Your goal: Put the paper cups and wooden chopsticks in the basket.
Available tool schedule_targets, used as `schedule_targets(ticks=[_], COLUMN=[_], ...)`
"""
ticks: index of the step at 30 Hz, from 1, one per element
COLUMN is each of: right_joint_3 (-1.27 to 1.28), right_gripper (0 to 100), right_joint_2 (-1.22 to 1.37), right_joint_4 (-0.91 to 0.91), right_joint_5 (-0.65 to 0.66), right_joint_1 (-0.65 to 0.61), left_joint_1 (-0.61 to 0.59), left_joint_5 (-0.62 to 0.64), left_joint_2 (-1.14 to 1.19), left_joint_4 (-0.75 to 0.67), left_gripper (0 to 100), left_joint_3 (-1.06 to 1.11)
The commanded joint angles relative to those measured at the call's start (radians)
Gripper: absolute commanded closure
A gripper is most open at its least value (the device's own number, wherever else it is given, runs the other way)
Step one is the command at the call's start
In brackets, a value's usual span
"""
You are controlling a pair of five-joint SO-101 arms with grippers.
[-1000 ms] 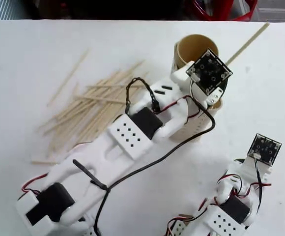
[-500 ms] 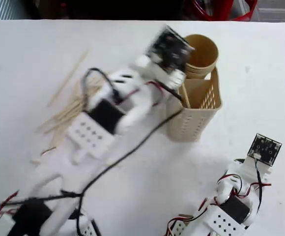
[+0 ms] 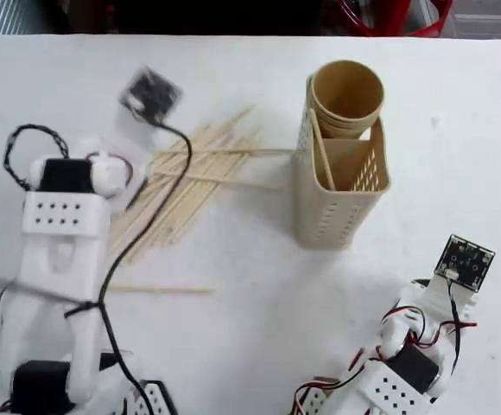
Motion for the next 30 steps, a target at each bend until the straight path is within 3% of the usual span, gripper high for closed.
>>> schedule_targets(ticks=[1,4,8,12,19,25,30], right_joint_3=[0.006,0.006,0.006,0.006,0.006,0.006,0.006], right_gripper=[97.8,97.8,97.8,97.8,97.8,97.8,97.8], right_joint_2=[0.007,0.007,0.007,0.007,0.007,0.007,0.007], right_joint_4=[-0.01,-0.01,-0.01,-0.01,-0.01,-0.01,-0.01], right_joint_5=[0.012,0.012,0.012,0.012,0.012,0.012,0.012], right_joint_1=[0.007,0.007,0.007,0.007,0.007,0.007,0.007], left_joint_1=[0.007,0.018,0.021,0.087,0.139,0.139,0.14], left_joint_5=[-0.385,-0.534,-0.549,-0.684,-0.646,-0.643,-0.643], left_joint_2=[0.101,0.159,0.196,0.196,0.202,0.202,0.203], left_joint_4=[0.232,0.272,0.173,0.095,-0.27,-0.292,-0.29], left_gripper=[98,94,86,85,85,85,95], left_joint_3=[0.089,0.15,0.207,0.333,0.517,0.531,0.535])
